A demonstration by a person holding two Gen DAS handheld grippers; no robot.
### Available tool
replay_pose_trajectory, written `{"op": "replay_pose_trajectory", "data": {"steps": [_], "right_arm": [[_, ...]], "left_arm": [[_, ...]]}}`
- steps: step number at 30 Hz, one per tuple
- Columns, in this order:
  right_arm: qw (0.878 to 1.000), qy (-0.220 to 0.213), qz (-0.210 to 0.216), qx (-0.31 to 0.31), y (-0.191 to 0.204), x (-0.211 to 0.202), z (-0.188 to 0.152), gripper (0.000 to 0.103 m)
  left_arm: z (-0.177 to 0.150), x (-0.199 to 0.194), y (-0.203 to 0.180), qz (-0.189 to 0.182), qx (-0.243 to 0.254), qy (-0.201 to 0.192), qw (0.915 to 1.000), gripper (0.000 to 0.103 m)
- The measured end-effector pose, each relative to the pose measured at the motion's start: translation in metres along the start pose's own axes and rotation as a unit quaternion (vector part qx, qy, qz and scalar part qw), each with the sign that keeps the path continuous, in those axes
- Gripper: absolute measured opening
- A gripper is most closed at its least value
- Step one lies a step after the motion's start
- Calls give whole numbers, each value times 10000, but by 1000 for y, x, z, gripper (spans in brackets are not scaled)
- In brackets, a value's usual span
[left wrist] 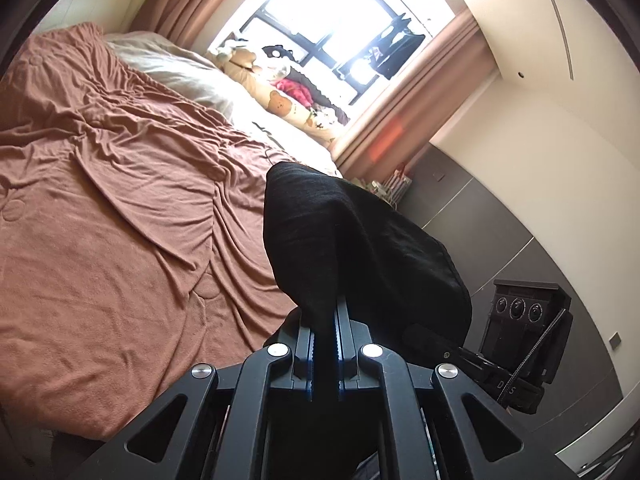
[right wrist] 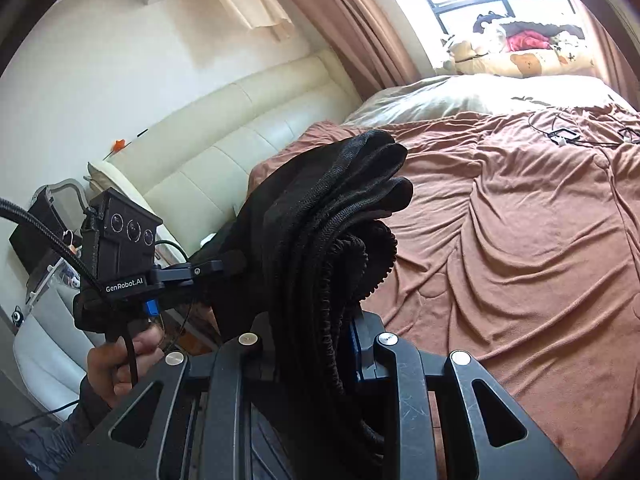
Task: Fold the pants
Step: 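Carry the folded shorts with both grippers toward the bed's headboard corner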
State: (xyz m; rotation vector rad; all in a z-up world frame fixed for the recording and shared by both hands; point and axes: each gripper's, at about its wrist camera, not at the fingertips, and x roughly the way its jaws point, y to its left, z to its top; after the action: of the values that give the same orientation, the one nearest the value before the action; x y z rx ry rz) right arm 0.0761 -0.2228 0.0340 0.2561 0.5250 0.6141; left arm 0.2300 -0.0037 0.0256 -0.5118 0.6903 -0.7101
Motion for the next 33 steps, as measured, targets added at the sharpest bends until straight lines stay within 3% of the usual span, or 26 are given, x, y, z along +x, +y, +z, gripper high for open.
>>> {"op": "replay_pose_trajectory", "data": {"steps": [21, 33], "right_arm": [[9961, -377, 442, -657, 103, -14, 14, 21], [9915, -306, 680, -1062, 127, 40, 28, 21]], "left_arm": [[19, -156, -40, 252, 419, -806, 9955, 7], [35, -226, -15, 554, 475, -1238, 9896, 7]]}}
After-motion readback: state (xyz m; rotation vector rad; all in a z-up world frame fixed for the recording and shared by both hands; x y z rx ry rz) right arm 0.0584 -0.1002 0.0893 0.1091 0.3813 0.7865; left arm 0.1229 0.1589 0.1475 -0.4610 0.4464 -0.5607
